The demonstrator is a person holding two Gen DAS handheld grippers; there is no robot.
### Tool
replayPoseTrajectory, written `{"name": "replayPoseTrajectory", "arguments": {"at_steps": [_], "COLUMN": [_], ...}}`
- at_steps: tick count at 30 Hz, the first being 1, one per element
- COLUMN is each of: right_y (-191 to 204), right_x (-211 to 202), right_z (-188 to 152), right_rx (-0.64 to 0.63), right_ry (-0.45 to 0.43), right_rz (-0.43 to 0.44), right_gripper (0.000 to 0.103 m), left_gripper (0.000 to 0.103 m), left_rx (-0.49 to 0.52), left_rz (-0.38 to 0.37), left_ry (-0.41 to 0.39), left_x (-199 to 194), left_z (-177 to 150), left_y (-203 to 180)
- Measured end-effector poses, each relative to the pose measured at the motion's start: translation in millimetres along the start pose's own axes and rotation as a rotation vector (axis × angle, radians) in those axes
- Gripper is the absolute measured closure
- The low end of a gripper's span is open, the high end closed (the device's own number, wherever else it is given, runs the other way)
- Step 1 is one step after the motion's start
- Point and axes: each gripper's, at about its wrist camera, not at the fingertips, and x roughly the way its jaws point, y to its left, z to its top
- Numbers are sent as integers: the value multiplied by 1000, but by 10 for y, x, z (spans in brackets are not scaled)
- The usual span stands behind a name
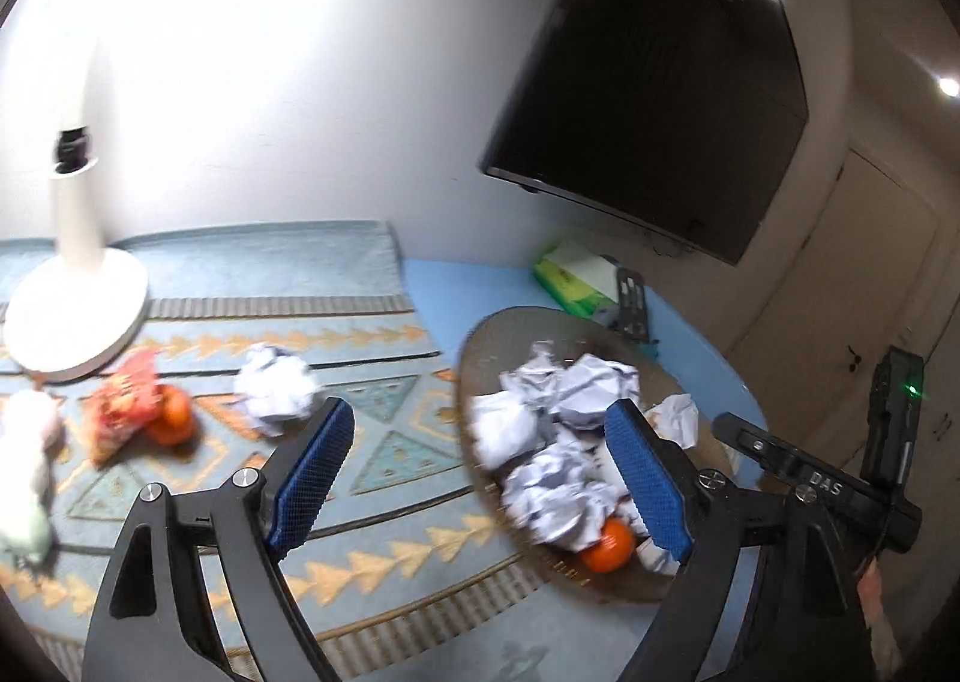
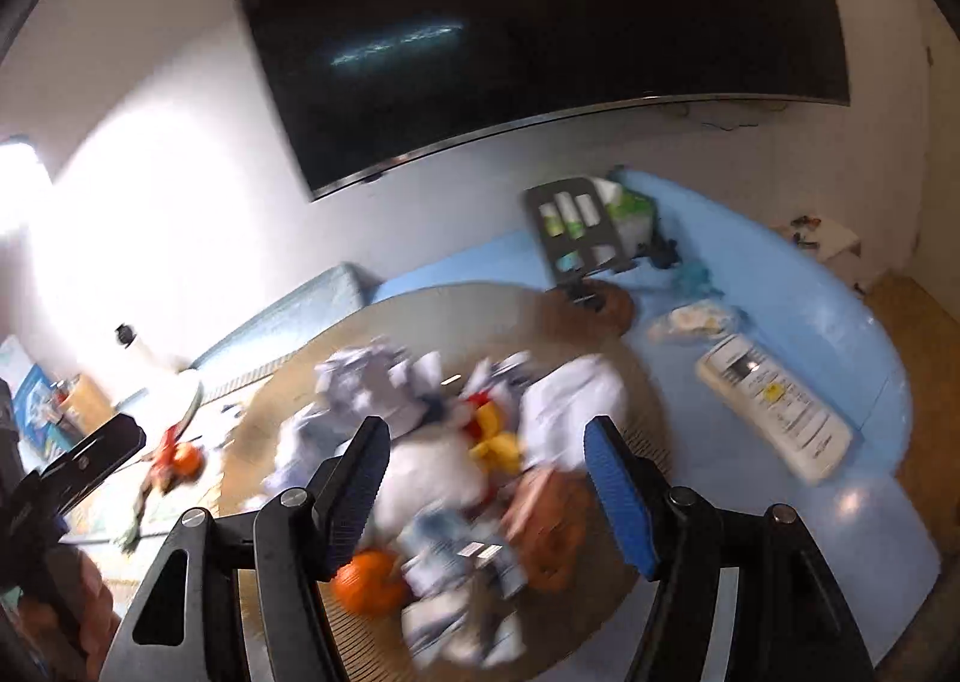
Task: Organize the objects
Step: 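Move both open tools back over the rug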
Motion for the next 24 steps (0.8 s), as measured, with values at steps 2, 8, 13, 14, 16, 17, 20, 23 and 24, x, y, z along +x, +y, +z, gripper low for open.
{"name": "replayPoseTrajectory", "arguments": {"at_steps": [2, 8, 13, 14, 16, 17, 20, 23, 24], "right_y": [339, 1412, 1995, 2040, 2098, 2121, 2267, 2324, 2319], "right_x": [-68, 126, 304, 341, 425, 491, 538, 585, 601], "right_z": [-176, -1086, -1245, -1232, -1272, -1295, -1359, -1399, -1404], "right_rx": [-47, -95, -247, -261, -276, -292, -383, -428, -426], "right_ry": [7, 94, 57, 44, 51, 80, 102, 123, 131], "right_rz": [62, 197, 101, 72, 23, -6, -7, -22, -20], "right_gripper": [36, 21, 21, 21, 21, 21, 21, 19, 19], "left_gripper": [18, 18, 19, 19, 19, 19, 19, 19, 19], "left_rx": [-28, -52, -199, -240, -284, -289, -316, -350, -362], "left_rz": [97, 474, 519, 495, 440, 440, 410, 386, 377], "left_ry": [-36, -113, -119, -113, -140, -140, -120, -118, -117], "left_x": [-325, -1095, -1260, -1272, -1288, -1301, -1297, -1310, -1311], "left_z": [-120, -538, -707, -714, -731, -742, -765, -788, -796], "left_y": [294, 1242, 1920, 1996, 2049, 2050, 2115, 2159, 2173]}}
